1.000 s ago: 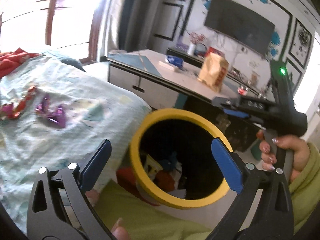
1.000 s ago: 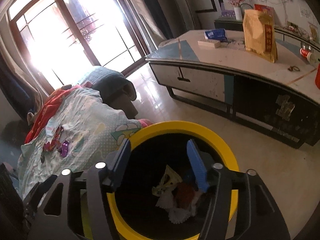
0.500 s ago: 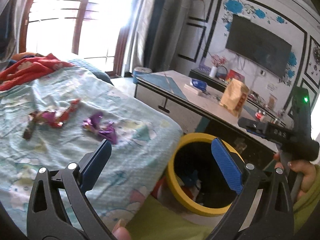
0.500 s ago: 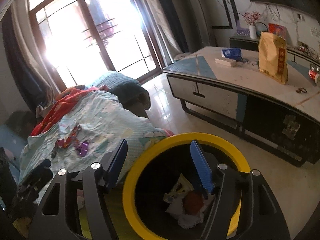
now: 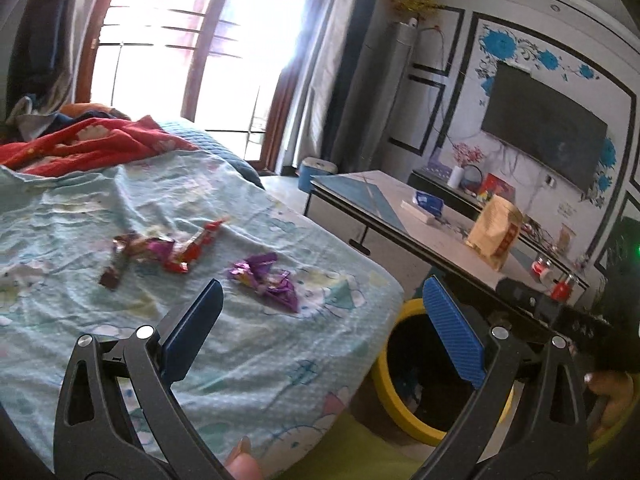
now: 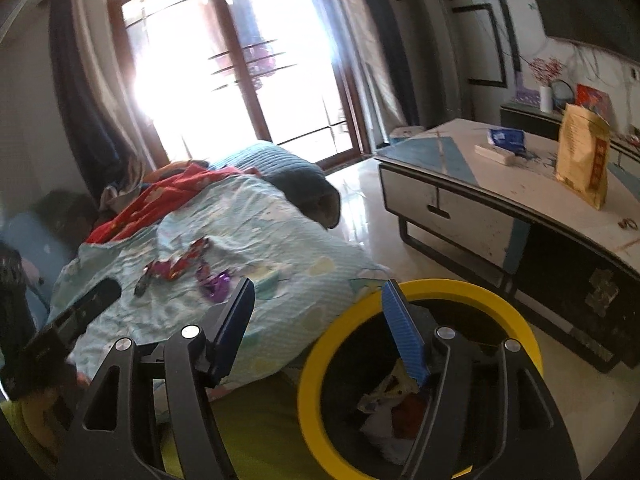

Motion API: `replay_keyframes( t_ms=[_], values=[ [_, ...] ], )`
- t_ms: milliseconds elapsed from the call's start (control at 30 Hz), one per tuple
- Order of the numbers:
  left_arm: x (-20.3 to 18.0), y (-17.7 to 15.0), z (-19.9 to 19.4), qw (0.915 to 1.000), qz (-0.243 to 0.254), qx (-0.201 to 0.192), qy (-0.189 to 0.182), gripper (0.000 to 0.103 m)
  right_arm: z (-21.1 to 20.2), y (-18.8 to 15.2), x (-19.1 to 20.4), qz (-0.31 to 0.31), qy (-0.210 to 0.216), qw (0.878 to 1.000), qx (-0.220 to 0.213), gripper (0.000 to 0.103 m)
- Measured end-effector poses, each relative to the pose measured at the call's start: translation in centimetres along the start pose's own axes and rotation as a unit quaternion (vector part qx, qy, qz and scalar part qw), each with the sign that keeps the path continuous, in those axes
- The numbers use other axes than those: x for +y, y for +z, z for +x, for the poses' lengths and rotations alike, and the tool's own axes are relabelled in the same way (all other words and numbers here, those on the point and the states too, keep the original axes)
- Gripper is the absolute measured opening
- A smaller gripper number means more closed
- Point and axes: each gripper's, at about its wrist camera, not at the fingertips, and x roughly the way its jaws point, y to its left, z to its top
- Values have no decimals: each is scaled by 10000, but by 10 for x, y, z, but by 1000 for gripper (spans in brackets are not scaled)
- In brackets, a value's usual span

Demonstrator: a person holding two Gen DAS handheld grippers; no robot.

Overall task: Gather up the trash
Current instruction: 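Move both open tools back toward the purple and red candy wrappers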

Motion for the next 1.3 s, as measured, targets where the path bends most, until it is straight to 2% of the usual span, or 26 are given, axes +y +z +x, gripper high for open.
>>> replay_keyframes(
  t_ms=[267, 833, 1133, 1300],
  values=[
    [29, 8, -9, 9991, -307, -177, 251, 92, 6, -8, 31, -363, 214, 9990, 158, 65],
    [84, 14, -17, 9930, -912, -277, 700, 92, 28, -17, 96, -965, 673, 9917, 522, 67],
    [126, 17, -18, 9854, -1103, -248, 1269, 92, 57, -20, 126, -1204, 755, 9870, 751, 67],
    [152, 15, -15, 9822, -1291, -139, 1355, 92, 81, -21, 136, -1279, 777, 9844, 924, 67]
  ],
)
